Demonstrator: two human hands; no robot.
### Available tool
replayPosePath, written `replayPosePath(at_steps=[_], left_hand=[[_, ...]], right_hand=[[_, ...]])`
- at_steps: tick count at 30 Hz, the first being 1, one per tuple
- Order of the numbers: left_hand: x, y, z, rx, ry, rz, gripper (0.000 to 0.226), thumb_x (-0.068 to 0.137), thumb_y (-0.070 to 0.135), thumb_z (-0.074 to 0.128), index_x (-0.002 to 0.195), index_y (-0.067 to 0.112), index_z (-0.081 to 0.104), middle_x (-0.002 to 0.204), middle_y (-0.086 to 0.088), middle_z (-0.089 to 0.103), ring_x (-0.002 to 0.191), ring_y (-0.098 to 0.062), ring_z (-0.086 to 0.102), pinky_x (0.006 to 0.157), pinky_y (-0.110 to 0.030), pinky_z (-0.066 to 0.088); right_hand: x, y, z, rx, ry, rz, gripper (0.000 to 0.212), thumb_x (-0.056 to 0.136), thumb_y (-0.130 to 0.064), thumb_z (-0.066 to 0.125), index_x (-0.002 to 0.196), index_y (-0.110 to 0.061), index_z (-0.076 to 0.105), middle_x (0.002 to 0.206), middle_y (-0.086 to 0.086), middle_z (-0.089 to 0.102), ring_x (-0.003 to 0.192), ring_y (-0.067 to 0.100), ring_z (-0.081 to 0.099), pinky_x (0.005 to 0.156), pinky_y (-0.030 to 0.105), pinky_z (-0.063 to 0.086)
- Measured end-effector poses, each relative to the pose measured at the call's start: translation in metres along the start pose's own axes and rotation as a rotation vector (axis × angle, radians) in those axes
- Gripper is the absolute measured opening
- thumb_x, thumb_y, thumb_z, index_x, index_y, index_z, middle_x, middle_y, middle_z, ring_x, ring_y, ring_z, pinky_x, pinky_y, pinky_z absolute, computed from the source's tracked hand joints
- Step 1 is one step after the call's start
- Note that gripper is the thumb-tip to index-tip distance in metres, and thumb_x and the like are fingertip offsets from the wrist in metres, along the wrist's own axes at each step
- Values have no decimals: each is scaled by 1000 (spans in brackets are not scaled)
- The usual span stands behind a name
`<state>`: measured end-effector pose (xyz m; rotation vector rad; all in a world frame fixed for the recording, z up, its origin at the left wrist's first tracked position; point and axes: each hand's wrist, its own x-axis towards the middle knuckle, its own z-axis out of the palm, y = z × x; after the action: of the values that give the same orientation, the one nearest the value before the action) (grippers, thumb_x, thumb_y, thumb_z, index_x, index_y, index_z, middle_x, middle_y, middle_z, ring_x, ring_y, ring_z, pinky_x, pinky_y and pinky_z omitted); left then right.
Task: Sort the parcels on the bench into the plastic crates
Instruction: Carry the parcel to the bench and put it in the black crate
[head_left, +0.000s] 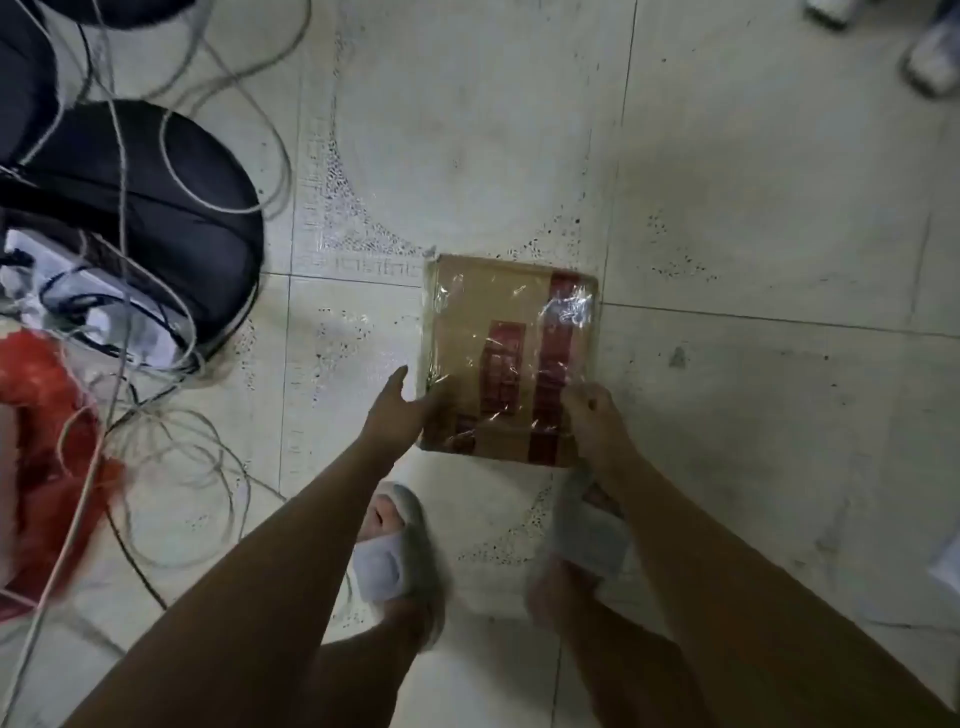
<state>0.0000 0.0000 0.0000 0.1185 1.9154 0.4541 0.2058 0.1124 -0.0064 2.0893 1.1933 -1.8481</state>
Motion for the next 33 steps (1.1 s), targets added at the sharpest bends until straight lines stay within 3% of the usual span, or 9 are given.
replayPosePath(at_steps=[5,9,14,17,20,24,27,31,33], left_hand=[[16,-7,17,-135,-81,36,45,85,42,73,126,27,61,121,-2,67,105,-24,68,84,-36,58],[-19,33,1,-211,-97,128,28,95,22,65,123,25,60,113,-2,69,86,-11,72,61,-20,56],[-107,132,-63,-179,-115,224,42,93,34,67,133,29,55,119,0,64,102,-21,68,70,-27,59],[-180,200,-113,-202,-82,278,52,86,51,69,134,43,51,123,-2,65,109,-22,65,84,-32,58],[-269,266,-161,-267,-110,360,49,95,39,63,140,34,44,119,-3,67,90,-11,70,63,-17,54],[-373,327,-224,-303,-125,511,41,97,37,59,133,46,41,121,10,65,99,-10,68,70,-26,53],[-422,365,-270,-350,-111,589,58,94,41,62,147,40,37,129,4,65,103,-14,69,84,-34,56],[-469,416,-314,-385,-114,680,37,98,28,58,134,33,51,107,5,73,80,-7,74,59,-21,54],[-483,444,-328,-391,-107,714,35,97,29,59,132,32,54,104,4,75,83,-11,74,62,-25,54]], right_hand=[[20,15,11,111,32,36,31,100,-17,56,130,-13,52,114,7,65,88,16,66,68,28,55],[-20,-14,-2,187,101,-35,41,96,-6,57,136,-15,53,119,10,66,102,29,68,83,38,58],[-127,-112,-45,212,110,-137,52,92,-24,66,142,-27,52,128,0,66,109,20,66,98,43,53],[-208,-192,-74,332,82,-189,39,95,-16,63,134,-22,60,117,5,72,94,20,72,77,29,59],[-300,-272,-100,370,61,-345,30,98,-17,58,127,-23,64,111,4,74,88,15,71,63,18,56],[-404,-354,-113,357,56,-489,32,95,-24,61,125,-36,60,106,-11,74,97,12,72,78,29,59],[-460,-406,-119,337,55,-571,40,92,-25,64,128,-39,54,111,-14,70,101,12,69,89,35,55],[-505,-472,-131,347,54,-632,23,96,-19,62,108,-36,54,104,-12,68,93,10,68,81,29,56],[-518,-502,-138,338,42,-675,26,97,-15,61,111,-35,53,106,-10,68,92,10,68,72,19,56]])
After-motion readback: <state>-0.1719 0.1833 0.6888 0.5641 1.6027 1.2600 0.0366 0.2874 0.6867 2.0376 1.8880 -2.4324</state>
